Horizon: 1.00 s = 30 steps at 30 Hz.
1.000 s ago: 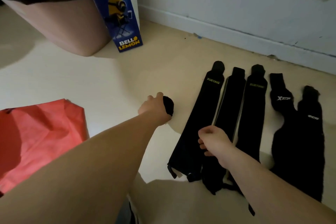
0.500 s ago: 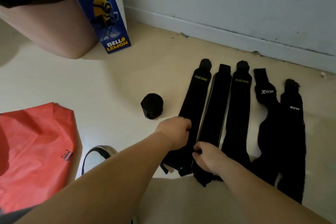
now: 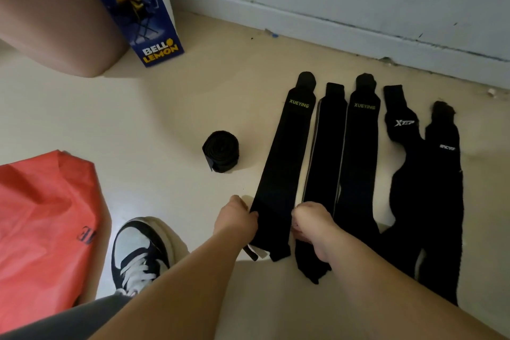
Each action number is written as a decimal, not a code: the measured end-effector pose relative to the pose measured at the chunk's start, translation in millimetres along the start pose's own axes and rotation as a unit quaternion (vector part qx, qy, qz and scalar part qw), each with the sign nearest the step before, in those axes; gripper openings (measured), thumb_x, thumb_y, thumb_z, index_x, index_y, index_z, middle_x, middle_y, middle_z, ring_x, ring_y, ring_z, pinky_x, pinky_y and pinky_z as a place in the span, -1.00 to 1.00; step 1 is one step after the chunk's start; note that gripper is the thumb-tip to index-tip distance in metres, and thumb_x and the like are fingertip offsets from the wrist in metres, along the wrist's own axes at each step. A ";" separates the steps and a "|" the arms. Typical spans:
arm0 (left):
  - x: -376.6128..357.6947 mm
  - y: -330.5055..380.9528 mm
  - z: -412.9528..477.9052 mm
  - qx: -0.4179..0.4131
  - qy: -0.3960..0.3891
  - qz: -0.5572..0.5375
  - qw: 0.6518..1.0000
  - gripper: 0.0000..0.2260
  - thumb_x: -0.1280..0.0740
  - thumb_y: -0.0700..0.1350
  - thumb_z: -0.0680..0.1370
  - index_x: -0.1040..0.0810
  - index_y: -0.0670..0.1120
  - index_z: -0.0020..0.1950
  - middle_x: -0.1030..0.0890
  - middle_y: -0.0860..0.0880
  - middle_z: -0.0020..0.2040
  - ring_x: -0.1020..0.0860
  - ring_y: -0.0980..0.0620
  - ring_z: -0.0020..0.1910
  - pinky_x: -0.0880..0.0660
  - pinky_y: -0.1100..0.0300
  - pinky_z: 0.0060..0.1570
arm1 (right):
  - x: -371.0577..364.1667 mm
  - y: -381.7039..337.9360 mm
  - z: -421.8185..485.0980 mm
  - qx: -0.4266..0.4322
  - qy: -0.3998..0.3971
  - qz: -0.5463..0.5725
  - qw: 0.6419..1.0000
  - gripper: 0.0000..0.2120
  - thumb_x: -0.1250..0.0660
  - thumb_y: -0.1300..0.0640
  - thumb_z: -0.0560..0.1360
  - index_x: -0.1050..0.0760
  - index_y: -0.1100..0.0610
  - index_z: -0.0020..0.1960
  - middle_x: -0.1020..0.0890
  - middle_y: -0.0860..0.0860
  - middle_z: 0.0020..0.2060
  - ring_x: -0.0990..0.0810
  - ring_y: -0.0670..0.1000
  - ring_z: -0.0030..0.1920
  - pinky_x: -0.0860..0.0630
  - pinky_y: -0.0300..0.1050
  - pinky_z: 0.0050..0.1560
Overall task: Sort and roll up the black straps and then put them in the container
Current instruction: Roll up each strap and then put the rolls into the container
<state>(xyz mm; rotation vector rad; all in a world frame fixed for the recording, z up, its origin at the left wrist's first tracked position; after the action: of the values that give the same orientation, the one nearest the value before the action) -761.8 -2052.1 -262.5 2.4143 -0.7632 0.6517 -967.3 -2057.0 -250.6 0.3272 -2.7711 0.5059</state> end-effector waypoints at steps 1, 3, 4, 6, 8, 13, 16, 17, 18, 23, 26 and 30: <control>-1.4 1.4 1.1 -0.003 -0.010 -0.009 1.000 -0.80 -0.33 0.00 0.66 -0.47 -0.09 0.19 -0.57 -0.04 0.02 -0.57 -0.08 0.00 -0.51 0.08 -0.08 | -0.5 0.7 2.4 -0.006 -0.009 0.018 1.000 -0.70 -0.29 0.25 0.62 -0.57 0.24 0.33 -0.64 0.15 -0.02 -0.65 0.14 -0.03 -0.64 -0.02 0.03; -6.0 4.3 0.8 -0.012 -0.032 -0.019 0.999 -0.83 -0.31 -0.01 0.67 -0.53 -0.07 0.18 -0.62 -0.05 0.03 -0.61 -0.07 0.01 -0.58 0.07 -0.06 | -0.8 3.3 1.7 -0.024 -0.025 0.042 0.999 -0.71 -0.31 0.26 0.62 -0.56 0.28 0.32 -0.70 0.20 0.05 -0.71 0.19 0.08 -0.67 0.03 0.16; -8.6 4.5 -0.8 -0.011 -0.040 -0.027 0.999 -0.86 -0.30 -0.02 0.68 -0.54 -0.06 0.17 -0.62 -0.05 0.03 -0.63 -0.08 0.01 -0.61 0.06 -0.04 | 0.2 4.5 -1.1 -0.036 -0.027 0.043 0.998 -0.75 -0.31 0.26 0.63 -0.57 0.27 0.30 -0.71 0.22 0.12 -0.71 0.21 0.18 -0.65 0.06 0.26; -14.6 4.2 -2.8 -0.005 -0.051 -0.057 0.997 -0.90 -0.29 -0.07 0.68 -0.53 -0.04 0.16 -0.63 -0.06 0.03 -0.64 -0.10 0.01 -0.67 0.01 0.02 | 1.1 6.9 -4.0 -0.043 -0.034 0.043 0.998 -0.77 -0.31 0.25 0.65 -0.57 0.25 0.29 -0.71 0.22 0.18 -0.69 0.20 0.25 -0.60 0.08 0.36; -17.6 3.5 -4.1 0.002 -0.056 -0.077 0.995 -0.92 -0.28 -0.09 0.68 -0.53 -0.04 0.15 -0.62 -0.07 0.03 -0.64 -0.10 0.01 -0.67 -0.01 0.06 | 0.9 5.2 -8.3 -0.033 -0.044 0.040 0.998 -0.79 -0.31 0.23 0.66 -0.56 0.23 0.28 -0.71 0.20 0.16 -0.70 0.19 0.21 -0.60 0.13 0.36; -19.8 14.0 -4.7 -0.022 -0.080 -0.081 0.993 -0.81 -0.40 0.01 0.62 -0.58 -0.04 0.18 -0.66 -0.04 0.03 -0.65 -0.08 0.06 -0.64 0.02 0.14 | -4.5 4.0 -20.0 -0.022 -0.074 0.028 0.997 -0.81 -0.34 0.15 0.67 -0.54 0.18 0.26 -0.69 0.22 0.12 -0.69 0.12 0.08 -0.70 0.07 0.15; -25.8 26.5 -9.6 -0.030 -0.112 -0.113 0.987 -0.71 -0.37 -0.01 0.64 -0.56 -0.10 0.32 -0.66 -0.11 0.16 -0.64 -0.13 0.17 -0.59 -0.03 0.26 | -12.1 4.8 -26.5 -0.032 -0.087 0.035 0.995 -0.90 -0.35 0.13 0.67 -0.54 0.16 0.12 -0.69 0.24 0.09 -0.70 0.16 0.02 -0.69 0.18 0.20; -27.2 29.6 -10.0 -0.034 -0.119 -0.109 0.986 -0.71 -0.34 -0.06 0.66 -0.54 -0.13 0.35 -0.65 -0.13 0.18 -0.63 -0.15 0.19 -0.58 -0.04 0.28 | -12.1 3.6 -24.9 -0.027 -0.074 0.030 0.996 -0.88 -0.35 0.12 0.67 -0.54 0.17 0.14 -0.69 0.23 0.06 -0.70 0.18 0.02 -0.68 0.20 0.21; -26.5 33.2 -10.4 -0.041 -0.123 -0.101 0.986 -0.71 -0.32 -0.09 0.67 -0.53 -0.15 0.36 -0.64 -0.15 0.20 -0.62 -0.15 0.20 -0.57 -0.03 0.28 | -11.6 1.6 -23.6 -0.020 -0.059 0.027 0.998 -0.83 -0.35 0.10 0.67 -0.53 0.18 0.19 -0.68 0.21 0.03 -0.69 0.18 0.00 -0.67 0.21 0.22; -2.8 66.4 -28.2 -0.085 -0.116 -0.133 0.981 -0.76 -0.29 -0.13 0.67 -0.57 -0.17 0.30 -0.66 -0.18 0.15 -0.65 -0.15 0.15 -0.61 -0.01 0.21 | 0.8 -17.9 -37.8 0.007 -0.018 0.019 1.000 -0.57 -0.26 -0.14 0.70 -0.51 0.18 0.36 -0.66 0.15 0.04 -0.68 0.16 0.01 -0.69 0.04 0.00; 19.5 96.7 -52.7 -0.109 -0.122 -0.174 0.971 -0.80 -0.28 -0.12 0.68 -0.60 -0.17 0.23 -0.67 -0.17 0.12 -0.66 -0.11 0.10 -0.58 0.15 -0.01 | 11.5 -36.5 -56.5 0.028 -0.026 0.080 0.996 -0.52 -0.30 -0.20 0.65 -0.52 0.14 0.37 -0.70 0.16 0.08 -0.71 0.21 0.05 -0.71 0.17 0.10; 60.8 131.9 -97.6 -0.122 -0.138 -0.247 0.951 -0.93 -0.31 -0.16 0.67 -0.58 -0.07 0.03 -0.67 -0.14 0.02 -0.67 -0.06 -0.04 -0.60 0.18 -0.10 | 36.4 -75.7 -102.3 0.094 0.001 0.115 0.989 -0.56 -0.25 -0.12 0.68 -0.47 0.12 0.44 -0.66 0.17 0.13 -0.67 0.22 0.10 -0.65 0.21 0.22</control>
<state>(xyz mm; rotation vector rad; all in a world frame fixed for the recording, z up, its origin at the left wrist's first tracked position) -828.1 -2109.5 -111.0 2.3504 -0.2883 0.0186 -954.4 -2093.7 -124.1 0.0473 -2.7801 0.8263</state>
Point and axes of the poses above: each hand's wrist, its own z-axis towards the middle knuckle, its own x-axis out of the back of the hand, y = z × x, the point moved 8 cm from there along z, towards the middle knuckle
